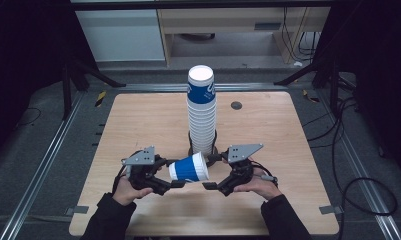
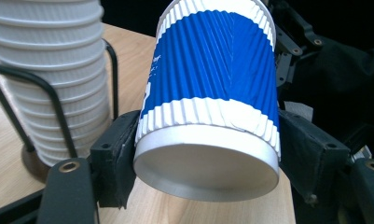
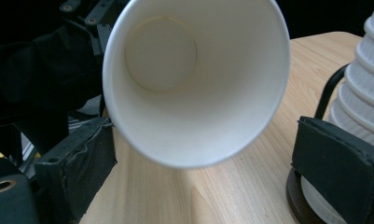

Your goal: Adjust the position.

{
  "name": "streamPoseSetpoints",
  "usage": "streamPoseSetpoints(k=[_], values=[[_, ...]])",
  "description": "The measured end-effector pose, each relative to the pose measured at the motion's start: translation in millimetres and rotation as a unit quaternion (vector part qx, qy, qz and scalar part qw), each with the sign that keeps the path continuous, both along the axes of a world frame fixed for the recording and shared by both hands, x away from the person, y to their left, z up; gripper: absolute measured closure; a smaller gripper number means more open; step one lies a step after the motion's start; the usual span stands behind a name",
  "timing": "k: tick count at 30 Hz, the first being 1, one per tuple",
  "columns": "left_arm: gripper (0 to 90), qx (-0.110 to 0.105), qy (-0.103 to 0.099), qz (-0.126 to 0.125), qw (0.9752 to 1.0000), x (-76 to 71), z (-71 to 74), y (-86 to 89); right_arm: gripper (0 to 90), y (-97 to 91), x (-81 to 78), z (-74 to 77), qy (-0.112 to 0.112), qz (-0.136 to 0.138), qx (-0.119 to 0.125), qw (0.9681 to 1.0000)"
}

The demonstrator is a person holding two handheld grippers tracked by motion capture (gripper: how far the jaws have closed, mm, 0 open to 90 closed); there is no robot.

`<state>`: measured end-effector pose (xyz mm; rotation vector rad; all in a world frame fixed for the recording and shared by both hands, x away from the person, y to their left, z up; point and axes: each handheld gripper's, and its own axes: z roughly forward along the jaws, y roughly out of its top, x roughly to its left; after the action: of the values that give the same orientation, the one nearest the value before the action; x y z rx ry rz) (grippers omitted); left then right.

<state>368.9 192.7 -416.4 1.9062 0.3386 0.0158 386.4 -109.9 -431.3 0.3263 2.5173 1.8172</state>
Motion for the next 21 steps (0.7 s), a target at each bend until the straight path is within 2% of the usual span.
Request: streamPoseSetpoints(k=[8,16,21], values=[[26.5,0.012,0.003,-0.02,0.9997,-1.6,-3.4,-7.5,8.4,2.8,-1.3,-0.3,0.01,0.022,0.017,0.9996],[26.6,0.023,-0.003,-0.028,0.9993,-3.6,-5.2,-14.5,12.2,6.7,-2.4,-2.2,0.015,0.034,0.012,0.9992],[26.6,0.023,0.001,-0.026,0.9994,-2.9,-5.5,-13.9,13.7,6.8,-1.6,-3.5,0.02,0.037,0.012,0.9991]])
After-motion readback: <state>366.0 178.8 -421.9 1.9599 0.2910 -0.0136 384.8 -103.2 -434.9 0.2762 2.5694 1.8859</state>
